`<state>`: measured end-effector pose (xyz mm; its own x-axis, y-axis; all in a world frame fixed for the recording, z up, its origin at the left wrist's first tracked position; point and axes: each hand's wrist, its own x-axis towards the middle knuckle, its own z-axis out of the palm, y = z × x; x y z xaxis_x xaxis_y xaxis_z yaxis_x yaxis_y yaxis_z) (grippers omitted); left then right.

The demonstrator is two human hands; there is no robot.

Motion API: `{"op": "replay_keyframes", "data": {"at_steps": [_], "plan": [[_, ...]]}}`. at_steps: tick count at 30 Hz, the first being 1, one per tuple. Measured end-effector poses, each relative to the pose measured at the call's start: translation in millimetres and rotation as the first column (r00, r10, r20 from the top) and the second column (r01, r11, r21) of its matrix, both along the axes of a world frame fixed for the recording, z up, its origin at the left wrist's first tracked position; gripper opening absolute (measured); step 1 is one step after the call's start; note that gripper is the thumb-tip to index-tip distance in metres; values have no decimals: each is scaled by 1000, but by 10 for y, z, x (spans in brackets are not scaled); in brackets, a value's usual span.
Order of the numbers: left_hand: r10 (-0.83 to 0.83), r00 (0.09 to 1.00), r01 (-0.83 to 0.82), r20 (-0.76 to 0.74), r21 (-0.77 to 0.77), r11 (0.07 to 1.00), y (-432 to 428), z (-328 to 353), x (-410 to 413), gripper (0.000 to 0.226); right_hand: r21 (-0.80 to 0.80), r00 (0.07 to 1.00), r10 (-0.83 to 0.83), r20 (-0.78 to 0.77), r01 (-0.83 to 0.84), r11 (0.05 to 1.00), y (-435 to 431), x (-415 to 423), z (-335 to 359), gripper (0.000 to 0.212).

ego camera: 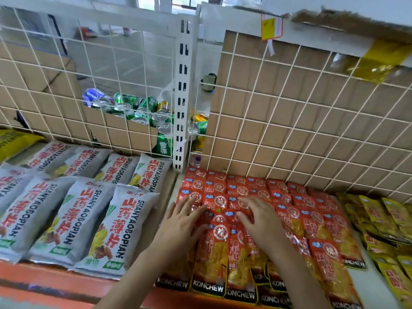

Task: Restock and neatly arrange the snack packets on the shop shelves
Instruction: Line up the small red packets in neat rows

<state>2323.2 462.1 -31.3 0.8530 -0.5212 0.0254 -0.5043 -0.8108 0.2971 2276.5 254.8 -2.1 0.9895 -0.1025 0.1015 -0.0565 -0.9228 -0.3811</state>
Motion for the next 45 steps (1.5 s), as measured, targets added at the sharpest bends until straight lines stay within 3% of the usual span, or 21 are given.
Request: {"op": "replay_keyframes", "data": {"at_steps": [4, 9, 14, 22, 33, 38, 41, 45], "plan": [[-28, 999, 28, -22, 11, 1000, -22, 16, 69, 118, -25, 998, 8, -57, -9, 1000, 89, 255, 30, 41], [-58, 998, 58, -29, 16, 998, -63, 30, 150, 96, -13, 996, 20, -89, -21, 1000, 129, 586, 103, 30], [-68, 997, 68, -24, 15, 998, -59, -4, 156, 115, 25, 986, 13, -168, -9, 1000, 132, 746, 64, 21], [-62, 997, 62, -35, 0, 998, -47, -9, 157, 118, 141, 995, -24, -95, 37, 989, 150, 813, 0, 18], [-74, 997, 73, -11, -15, 997, -37, -51, 162, 111, 165, 996, 31, -81, -17, 986, 118, 827, -64, 16], [-32, 999, 30, -22, -72, 997, 5, -10, 160, 106, 157, 999, 4, 54, -12, 988, 115, 710, 39, 14], [12, 1000, -12, -4, -138, 990, 88, 14, 163, 87, 123, 995, 88, -55, -81, 989, 136, 562, 131, 13], [-19, 1000, 19, 7, -153, 988, 139, 49, 62, 83, 11, 959, 146, -241, -148, 989, 191, 405, 169, 16]]}}
